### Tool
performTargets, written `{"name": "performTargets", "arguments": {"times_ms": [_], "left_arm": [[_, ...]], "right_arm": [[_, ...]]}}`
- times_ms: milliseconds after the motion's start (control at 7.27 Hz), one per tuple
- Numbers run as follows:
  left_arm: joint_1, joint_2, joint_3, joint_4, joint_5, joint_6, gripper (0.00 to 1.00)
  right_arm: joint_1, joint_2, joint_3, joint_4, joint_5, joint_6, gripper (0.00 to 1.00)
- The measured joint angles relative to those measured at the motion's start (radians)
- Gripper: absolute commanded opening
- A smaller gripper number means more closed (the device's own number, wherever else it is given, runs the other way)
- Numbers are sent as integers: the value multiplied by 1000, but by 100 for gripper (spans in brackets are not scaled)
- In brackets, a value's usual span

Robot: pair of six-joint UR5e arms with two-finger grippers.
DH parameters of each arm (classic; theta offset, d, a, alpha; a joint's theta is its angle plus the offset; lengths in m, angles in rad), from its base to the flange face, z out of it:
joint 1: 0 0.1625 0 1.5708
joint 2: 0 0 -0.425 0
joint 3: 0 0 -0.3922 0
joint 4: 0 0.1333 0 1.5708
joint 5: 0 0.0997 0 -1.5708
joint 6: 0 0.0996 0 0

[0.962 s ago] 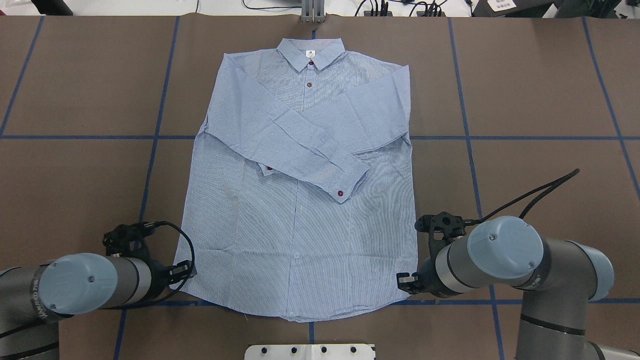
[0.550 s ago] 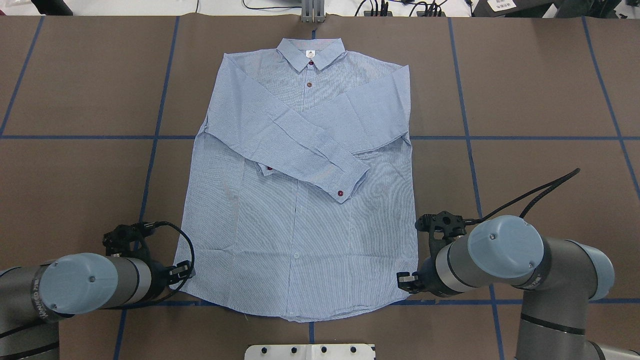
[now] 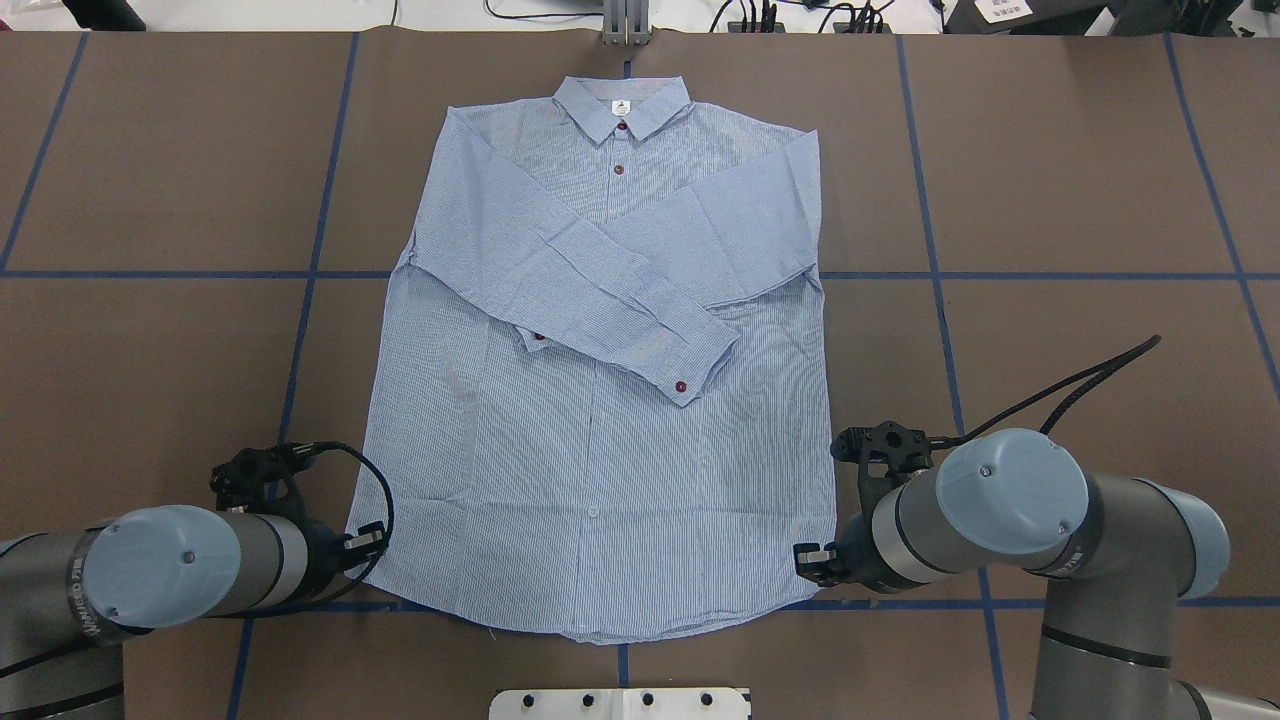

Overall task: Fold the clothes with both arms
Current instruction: 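Grip both hem corners with the left and right grippers, then lift both hem corners and carry them over the shirt toward the collar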

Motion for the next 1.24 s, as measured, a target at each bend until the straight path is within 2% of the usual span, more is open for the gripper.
{"name": "performTargets", "arguments": {"times_ms": [550, 962, 1237], "left_arm": [[-10, 5, -38, 3, -2, 1, 0], [-12, 24, -192, 127, -10, 13, 0], [44, 26, -251, 177, -11, 9, 0]], "right_arm": [[11, -3, 6, -2, 19, 0, 0], [66, -35, 60, -9, 126, 1, 0], [72, -62, 99, -8, 235, 1, 0]]}}
